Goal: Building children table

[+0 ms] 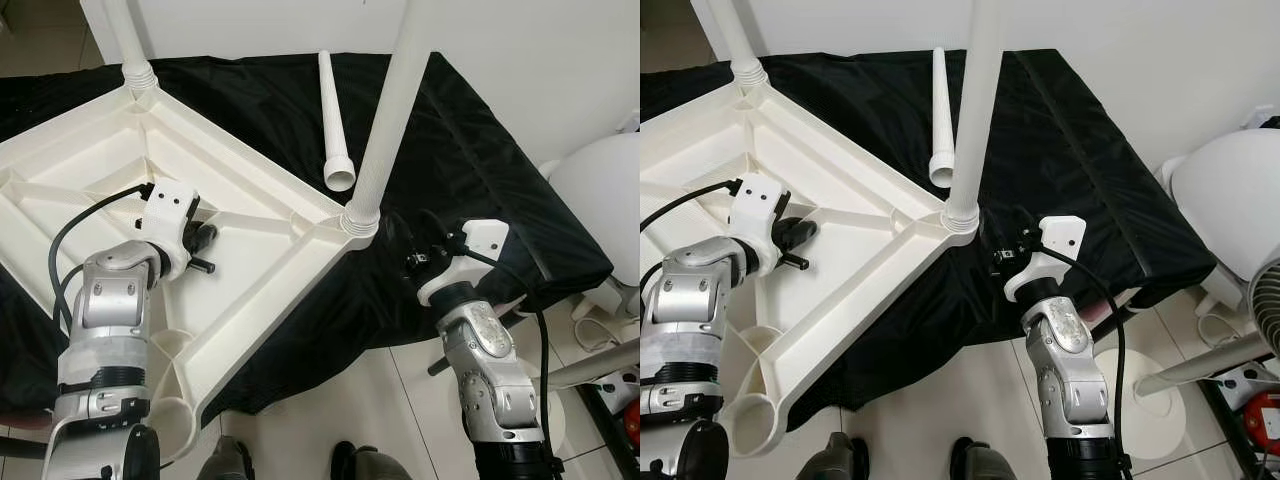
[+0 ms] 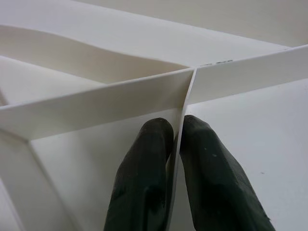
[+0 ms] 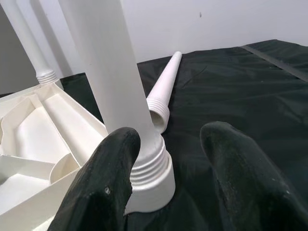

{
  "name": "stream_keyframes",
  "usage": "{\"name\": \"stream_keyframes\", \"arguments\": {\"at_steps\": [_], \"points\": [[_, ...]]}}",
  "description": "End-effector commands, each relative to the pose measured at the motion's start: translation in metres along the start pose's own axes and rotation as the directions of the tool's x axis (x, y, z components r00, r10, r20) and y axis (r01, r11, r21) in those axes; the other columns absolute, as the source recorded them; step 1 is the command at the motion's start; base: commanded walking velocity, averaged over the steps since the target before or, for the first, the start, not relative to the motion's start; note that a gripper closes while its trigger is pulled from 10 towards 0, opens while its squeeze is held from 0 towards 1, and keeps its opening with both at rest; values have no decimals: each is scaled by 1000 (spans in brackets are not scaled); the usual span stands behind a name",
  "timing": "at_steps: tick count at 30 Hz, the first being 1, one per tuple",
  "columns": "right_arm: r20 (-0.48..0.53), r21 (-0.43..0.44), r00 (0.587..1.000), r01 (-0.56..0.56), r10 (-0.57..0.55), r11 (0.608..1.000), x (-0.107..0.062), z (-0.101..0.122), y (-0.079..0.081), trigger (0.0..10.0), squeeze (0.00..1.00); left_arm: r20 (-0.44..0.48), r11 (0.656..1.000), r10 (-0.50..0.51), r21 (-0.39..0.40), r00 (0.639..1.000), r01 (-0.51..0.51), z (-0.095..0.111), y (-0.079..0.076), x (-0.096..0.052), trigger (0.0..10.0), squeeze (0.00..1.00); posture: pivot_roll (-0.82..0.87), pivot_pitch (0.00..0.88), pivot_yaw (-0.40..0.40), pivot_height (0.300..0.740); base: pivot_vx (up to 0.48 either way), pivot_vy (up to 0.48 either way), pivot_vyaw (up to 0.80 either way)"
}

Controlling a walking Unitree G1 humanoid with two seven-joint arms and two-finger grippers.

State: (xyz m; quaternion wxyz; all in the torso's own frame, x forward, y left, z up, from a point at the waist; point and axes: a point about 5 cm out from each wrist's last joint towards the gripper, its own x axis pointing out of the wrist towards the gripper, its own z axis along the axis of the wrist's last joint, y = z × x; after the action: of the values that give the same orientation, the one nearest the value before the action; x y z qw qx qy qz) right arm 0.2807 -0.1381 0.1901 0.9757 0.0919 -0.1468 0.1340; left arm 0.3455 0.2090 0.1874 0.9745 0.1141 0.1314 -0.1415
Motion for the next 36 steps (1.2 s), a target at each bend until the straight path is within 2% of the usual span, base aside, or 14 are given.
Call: {"name": "stream_keyframes", "arguments": {"at_steps": [1, 3, 5, 9, 12, 14, 19, 20, 22, 27, 28, 29, 34, 36], "points": [[9, 2, 1000, 5, -5, 1000, -2, 1, 0, 10000, 0, -29, 865, 501, -4, 865, -501, -7, 38, -11, 0, 0, 70, 149, -19, 740, 0, 0, 0], [9, 1, 1000, 4, -4, 1000, -1, 1, 0, 10000, 0, -22, 862, 506, -7, 862, -506, -5, 39, -11, 78, 0, 69, 148, -18, 740, 0, 0, 0], [10, 0, 1000, 4, -4, 1000, -1, 1, 0, 10000, 0, -20, 855, 519, 15, 854, -519, -4, 39, -9, 10000, 0, 69, 148, -18, 740, 0, 0, 0], [13, 0, 1000, 7, -7, 1000, -1, 1, -1, 10000, 0, -36, 830, 554, 107, 832, -548, -6, 44, -7, 10000, 0, 66, 145, -16, 740, 0, 0, 0], [15, -1, 1000, 8, -8, 1000, -1, 1, -1, 10000, 0, -36, 822, 565, 117, 824, -558, -7, 47, -7, 10000, 0, 66, 145, -16, 740, 0, 0, 0], [19, -1, 1000, 10, -10, 1000, -1, 2, -1, 10000, 0, -44, 786, 612, 147, 790, -600, -10, 58, -9, 10000, 0, 62, 146, -12, 740, 0, 0, 0], [19, 2, 1000, 11, -11, 1000, -2, 2, -1, 10000, 0, -48, 767, 638, 128, 769, -628, -12, 67, -12, 10000, 0, 62, 146, -11, 740, 0, 0, 0], [19, 3, 1000, 10, -10, 1000, -2, 2, -1, 10000, 0, -52, 756, 653, 111, 756, -645, -13, 71, -16, 10000, 1000, 61, 148, -11, 740, 0, 0, 0], [19, 3, 1000, 10, -10, 1000, -3, 2, -1, 10000, 0, -52, 751, 660, 86, 749, -655, -14, 75, -18, 10000, 1000, 62, 148, -13, 740, 0, 0, 0], [19, 3, 1000, 8, -8, 1000, -3, 2, -1, 10000, 0, -30, 754, 654, 108, 756, -648, -9, 75, -19, 10000, 1000, 63, 148, -13, 740, 0, 0, 0], [19, 3, 1000, 6, -6, 1000, -3, 2, 0, 10000, 0, -1, 766, 638, 102, 770, -635, -4, 72, -18, 10000, 196, 66, 147, -16, 740, 0, 0, 0], [20, 4, 1000, 2, -2, 1000, -3, 2, 0, 10000, 0, 33, 777, 623, 96, 782, -623, 1, 70, -18, 10000, 0, 66, 147, -16, 740, 0, 0, 0], [20, 7, 1000, -4, 4, 1000, -3, 1, 1, 10000, 0, 110, 807, 578, 66, 808, -587, 12, 67, -18, 10000, 0, 70, 144, -18, 740, 0, 0, 0], [18, 8, 1000, -7, 7, 1000, -3, 1, 2, 10000, 0, 178, 861, 497, 19, 850, -508, 20, 62, -17, 10000, 0, 74, 143, -22, 740, 0, 0, 0]]}}
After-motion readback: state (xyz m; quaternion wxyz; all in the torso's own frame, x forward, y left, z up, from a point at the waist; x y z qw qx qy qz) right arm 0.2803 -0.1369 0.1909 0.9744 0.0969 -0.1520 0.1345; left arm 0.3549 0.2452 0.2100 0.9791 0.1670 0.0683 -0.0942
